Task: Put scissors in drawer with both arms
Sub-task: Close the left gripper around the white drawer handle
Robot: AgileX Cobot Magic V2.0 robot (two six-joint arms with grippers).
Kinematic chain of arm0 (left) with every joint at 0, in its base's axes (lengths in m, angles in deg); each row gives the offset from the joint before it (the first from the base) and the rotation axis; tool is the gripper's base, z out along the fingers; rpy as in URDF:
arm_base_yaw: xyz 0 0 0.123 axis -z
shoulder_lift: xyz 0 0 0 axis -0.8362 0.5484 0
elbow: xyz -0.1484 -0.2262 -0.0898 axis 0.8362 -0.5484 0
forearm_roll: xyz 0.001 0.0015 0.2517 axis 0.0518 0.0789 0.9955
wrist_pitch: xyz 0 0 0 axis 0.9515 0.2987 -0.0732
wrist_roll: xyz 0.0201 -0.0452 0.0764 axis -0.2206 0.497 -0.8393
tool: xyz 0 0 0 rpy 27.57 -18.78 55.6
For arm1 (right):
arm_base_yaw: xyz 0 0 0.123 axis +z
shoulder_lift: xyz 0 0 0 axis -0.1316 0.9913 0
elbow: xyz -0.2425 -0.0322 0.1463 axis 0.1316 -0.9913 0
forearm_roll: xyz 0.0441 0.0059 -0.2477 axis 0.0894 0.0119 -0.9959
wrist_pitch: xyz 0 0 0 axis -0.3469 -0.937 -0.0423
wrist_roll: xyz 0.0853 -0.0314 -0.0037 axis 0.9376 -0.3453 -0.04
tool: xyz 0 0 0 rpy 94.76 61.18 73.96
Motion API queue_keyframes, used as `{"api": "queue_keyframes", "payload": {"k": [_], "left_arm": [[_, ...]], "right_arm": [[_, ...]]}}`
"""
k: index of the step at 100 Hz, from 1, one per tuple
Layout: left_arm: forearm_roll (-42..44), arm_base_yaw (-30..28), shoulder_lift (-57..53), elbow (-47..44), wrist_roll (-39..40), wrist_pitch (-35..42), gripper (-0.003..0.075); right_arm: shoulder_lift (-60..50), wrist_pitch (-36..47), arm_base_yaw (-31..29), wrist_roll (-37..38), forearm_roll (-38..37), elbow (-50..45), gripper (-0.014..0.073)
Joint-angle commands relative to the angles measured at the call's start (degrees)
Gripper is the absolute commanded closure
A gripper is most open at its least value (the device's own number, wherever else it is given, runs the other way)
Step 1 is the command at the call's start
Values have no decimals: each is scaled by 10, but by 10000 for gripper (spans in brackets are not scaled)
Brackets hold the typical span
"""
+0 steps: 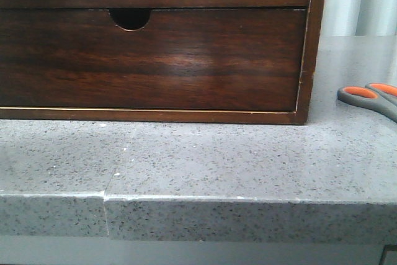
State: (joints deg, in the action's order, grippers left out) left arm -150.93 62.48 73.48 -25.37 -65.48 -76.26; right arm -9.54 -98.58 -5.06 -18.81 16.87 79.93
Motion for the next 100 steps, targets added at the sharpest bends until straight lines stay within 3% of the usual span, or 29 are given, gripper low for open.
{"api": "queue_keyframes", "payload": {"k": [1,23,73,100], "left_arm": [[-34,0,37,37,-6,-58,351],[-63,19,92,60,-43,-67,351],[-63,35,146,67,-46,-56,355],[-63,35,146,98,-46,-58,482]], "right_arm": [[9,28,-2,-3,-1,21,312],[9,28,-2,-3,-8,21,312],[9,10,-2,-3,-29,16,312],[9,9,-2,-3,-31,16,314]]}}
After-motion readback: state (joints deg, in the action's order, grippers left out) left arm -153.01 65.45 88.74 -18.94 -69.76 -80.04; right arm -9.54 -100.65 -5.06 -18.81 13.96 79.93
